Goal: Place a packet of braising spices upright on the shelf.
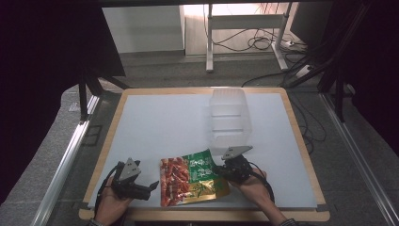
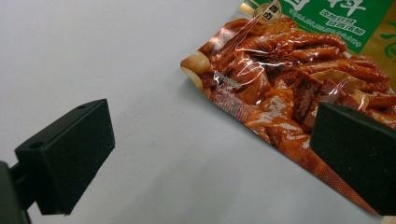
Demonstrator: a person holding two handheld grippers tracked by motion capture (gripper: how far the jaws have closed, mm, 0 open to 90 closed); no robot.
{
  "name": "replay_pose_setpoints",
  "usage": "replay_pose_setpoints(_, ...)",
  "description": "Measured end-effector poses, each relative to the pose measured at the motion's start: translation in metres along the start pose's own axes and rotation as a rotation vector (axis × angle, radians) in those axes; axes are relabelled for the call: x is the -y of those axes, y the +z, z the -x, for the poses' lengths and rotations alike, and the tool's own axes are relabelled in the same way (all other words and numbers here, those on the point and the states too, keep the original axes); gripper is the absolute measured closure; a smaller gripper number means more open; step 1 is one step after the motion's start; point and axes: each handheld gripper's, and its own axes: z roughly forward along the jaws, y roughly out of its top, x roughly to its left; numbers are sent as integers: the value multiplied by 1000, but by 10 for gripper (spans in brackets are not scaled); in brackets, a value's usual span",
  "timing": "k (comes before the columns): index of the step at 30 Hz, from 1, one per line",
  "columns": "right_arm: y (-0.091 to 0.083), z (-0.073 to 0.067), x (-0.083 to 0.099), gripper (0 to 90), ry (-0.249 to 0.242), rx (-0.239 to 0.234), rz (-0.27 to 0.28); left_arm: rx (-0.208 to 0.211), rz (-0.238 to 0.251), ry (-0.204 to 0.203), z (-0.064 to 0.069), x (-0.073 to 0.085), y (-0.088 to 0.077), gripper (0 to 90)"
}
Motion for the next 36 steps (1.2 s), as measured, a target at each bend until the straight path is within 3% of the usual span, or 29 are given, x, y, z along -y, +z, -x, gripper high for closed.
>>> replay_pose_setpoints(18, -18, 0, -30, 895, 16, -48, 93, -7, 15, -6, -2, 1, -1, 0)
replay_pose_setpoints(26, -34, 4, -57, 896, 6, -67, 150, -9, 13, -6, -2, 1, -1, 0)
replay_pose_setpoints(36, -47, 5, -88, 897, -29, -78, 158, -11, 24, -1, -3, 0, -3, 0)
